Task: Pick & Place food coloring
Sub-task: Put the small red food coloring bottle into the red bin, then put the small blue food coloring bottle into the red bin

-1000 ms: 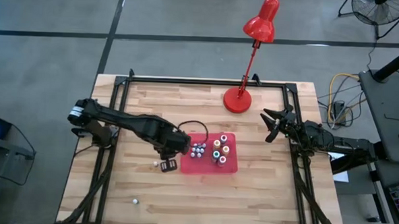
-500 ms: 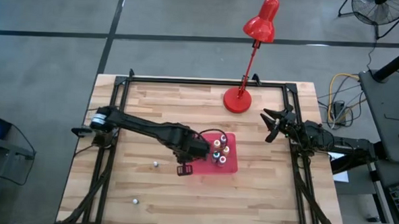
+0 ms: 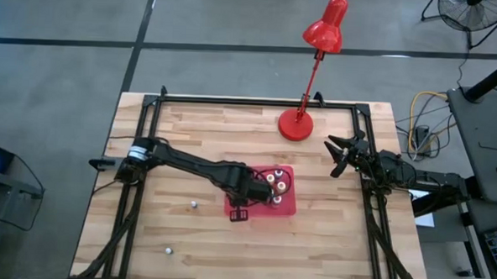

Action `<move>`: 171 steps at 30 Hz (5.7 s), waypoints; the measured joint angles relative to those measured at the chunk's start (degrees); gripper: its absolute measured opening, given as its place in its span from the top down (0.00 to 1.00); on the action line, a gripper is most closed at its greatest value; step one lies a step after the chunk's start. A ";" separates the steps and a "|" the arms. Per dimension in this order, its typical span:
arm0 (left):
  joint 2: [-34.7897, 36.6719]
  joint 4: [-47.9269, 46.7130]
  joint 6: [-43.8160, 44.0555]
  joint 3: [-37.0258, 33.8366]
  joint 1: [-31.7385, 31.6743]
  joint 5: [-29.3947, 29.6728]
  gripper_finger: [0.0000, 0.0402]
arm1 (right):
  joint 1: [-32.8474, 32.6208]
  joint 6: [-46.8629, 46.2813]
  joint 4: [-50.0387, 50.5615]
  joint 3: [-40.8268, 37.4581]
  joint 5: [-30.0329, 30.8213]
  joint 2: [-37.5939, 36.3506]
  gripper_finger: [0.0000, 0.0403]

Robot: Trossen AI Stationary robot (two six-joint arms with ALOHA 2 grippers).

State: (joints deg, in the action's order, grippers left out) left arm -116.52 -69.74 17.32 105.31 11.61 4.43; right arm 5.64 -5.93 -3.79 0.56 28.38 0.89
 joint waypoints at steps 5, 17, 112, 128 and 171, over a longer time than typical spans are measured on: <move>-1.70 1.33 -0.42 -0.10 -0.13 -0.02 0.91 | 0.01 -0.01 0.00 0.00 0.01 0.00 0.68; -3.57 3.65 -0.91 -0.72 -0.18 2.89 0.91 | 0.01 -0.01 0.00 0.00 0.00 -0.01 0.68; -6.46 18.78 -10.96 -7.17 -2.66 0.05 0.92 | -0.01 0.00 0.00 0.00 0.00 0.02 0.68; -7.64 15.37 -11.73 -4.69 -2.70 2.41 0.92 | -0.01 -0.01 0.00 0.00 0.02 0.02 0.68; -7.39 8.43 -9.21 0.59 -2.25 8.03 0.52 | 0.01 0.00 0.00 0.00 0.01 0.02 0.68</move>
State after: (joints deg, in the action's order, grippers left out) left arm -123.91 -61.30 8.10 105.90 9.36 12.45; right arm 5.65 -5.93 -3.79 0.56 28.40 0.91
